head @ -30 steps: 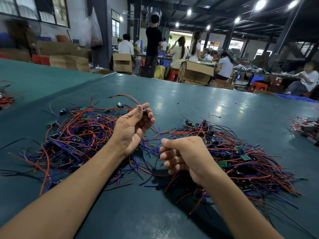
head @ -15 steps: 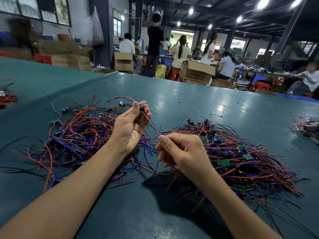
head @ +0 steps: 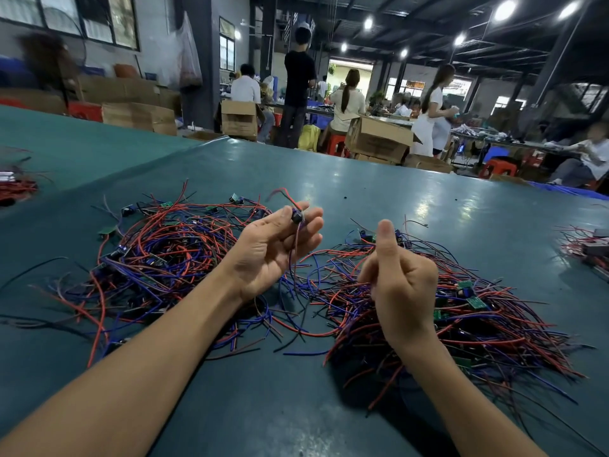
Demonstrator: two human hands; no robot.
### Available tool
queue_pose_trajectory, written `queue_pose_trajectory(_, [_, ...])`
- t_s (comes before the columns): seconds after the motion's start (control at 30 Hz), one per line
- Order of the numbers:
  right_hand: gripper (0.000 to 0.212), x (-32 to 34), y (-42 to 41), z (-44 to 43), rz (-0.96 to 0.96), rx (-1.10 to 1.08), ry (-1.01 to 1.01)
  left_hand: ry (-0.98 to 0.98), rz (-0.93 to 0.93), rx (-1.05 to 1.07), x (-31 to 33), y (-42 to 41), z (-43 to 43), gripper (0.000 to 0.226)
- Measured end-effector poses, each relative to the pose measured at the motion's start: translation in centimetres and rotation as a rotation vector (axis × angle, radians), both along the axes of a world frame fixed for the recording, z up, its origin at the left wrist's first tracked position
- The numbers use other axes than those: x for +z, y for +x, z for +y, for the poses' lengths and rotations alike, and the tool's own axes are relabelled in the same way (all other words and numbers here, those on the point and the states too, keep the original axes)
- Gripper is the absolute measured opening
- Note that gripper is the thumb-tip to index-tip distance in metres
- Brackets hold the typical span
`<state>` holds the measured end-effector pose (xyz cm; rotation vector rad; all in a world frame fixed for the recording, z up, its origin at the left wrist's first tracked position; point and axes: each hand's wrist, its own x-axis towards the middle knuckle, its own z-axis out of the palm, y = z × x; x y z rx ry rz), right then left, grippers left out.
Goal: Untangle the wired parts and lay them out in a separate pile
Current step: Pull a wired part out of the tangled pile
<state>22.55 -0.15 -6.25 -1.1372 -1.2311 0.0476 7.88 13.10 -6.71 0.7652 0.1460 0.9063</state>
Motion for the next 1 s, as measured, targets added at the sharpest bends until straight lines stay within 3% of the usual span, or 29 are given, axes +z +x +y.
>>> queue_pose_trajectory(0.17, [0.058, -0.3, 0.0, 0.3, -0.064, -0.026, -0.058, 0.112, 0.044, -0.070, -0.2, 0.2, -0.3, 0.033])
queue_pose_trajectory(0.3, [0.050, -0.5, -0.6, 0.3, -0.167, -0.028, -0.059, 0.154, 0.022, -0.119, -0.1, 0.2, -0.5, 0.051])
queue_pose_trajectory(0.5, [0.044, -0.6, -0.6, 0.3, -0.172, -0.008, -0.056, 0.181, 0.016, -0.175, 0.4, 0.1, -1.2, 0.057])
queue_pose_trajectory(0.7, [0.027, -0.5, -1.2, 0.1, -0.149, 0.149, -0.085, 0.240, 0.078, -0.160, 0.2, 0.4, -1.6, 0.050])
queue_pose_trajectory(0.83, [0.016, -0.6, -2.2, 0.5, -0.102, 0.267, -0.241, 0.320, 0.164, -0.169, -0.1, 0.7, -1.6, 0.050])
queue_pose_trajectory(0.9, [0.019, -0.8, -2.5, 0.6, -0.006, 0.327, -0.304, 0.345, 0.198, -0.164, -0.2, 0.9, -1.8, 0.051])
queue_pose_trajectory(1.0, [0.025, -0.5, -2.7, 0.5, 0.372, 0.579, -0.415, 0.316, 0.214, -0.118, -0.2, 1.1, -1.9, 0.053])
